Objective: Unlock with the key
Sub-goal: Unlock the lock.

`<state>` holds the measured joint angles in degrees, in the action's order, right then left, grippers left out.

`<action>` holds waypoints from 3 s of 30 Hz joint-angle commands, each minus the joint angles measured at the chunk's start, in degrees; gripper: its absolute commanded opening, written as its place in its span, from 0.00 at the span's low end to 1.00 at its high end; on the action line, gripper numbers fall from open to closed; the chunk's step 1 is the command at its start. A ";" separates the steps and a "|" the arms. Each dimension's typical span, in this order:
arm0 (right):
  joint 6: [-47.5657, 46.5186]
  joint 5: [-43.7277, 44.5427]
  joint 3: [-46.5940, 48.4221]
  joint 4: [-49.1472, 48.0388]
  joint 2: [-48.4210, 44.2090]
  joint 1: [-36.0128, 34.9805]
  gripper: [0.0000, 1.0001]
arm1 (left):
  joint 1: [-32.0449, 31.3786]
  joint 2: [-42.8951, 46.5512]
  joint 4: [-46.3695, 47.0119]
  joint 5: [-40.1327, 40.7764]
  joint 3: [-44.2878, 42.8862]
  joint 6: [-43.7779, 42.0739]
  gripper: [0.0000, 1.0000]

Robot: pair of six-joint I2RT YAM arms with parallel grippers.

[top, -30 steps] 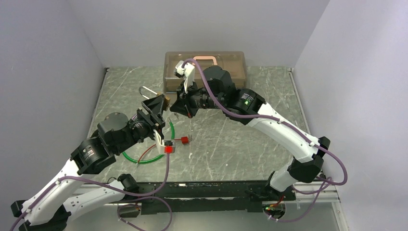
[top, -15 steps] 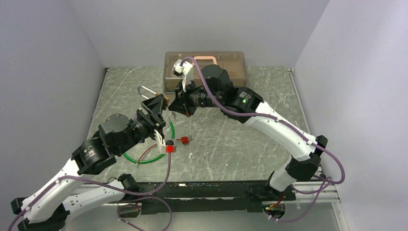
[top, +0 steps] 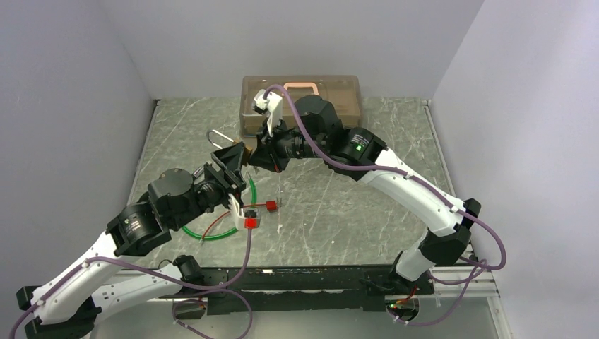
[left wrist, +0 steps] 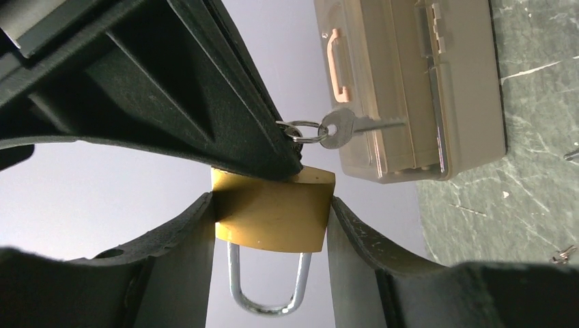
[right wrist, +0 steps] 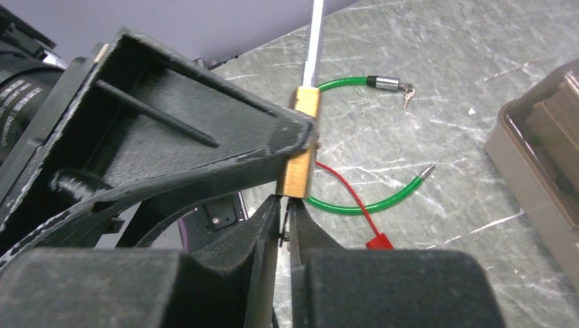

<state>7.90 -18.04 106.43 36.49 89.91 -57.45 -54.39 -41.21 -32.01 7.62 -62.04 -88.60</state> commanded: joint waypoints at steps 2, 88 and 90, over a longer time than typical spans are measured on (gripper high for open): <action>-0.36 -5.17 -0.27 -11.74 -2.29 -2.11 0.29 | -2.15 -2.26 13.33 -7.80 -0.19 3.02 0.00; -27.70 -10.23 -15.46 -13.30 -21.82 -0.85 0.00 | 4.19 -7.33 -15.48 -27.72 -22.08 33.91 0.99; -28.43 -10.01 -14.58 -12.57 -21.24 -1.68 0.00 | 4.21 -8.28 -17.90 -28.12 -22.59 35.37 0.94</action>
<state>-17.06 -27.59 87.53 27.57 68.66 -57.93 -50.46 -48.03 -48.23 -22.35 -84.29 -57.74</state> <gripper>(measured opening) 0.176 0.974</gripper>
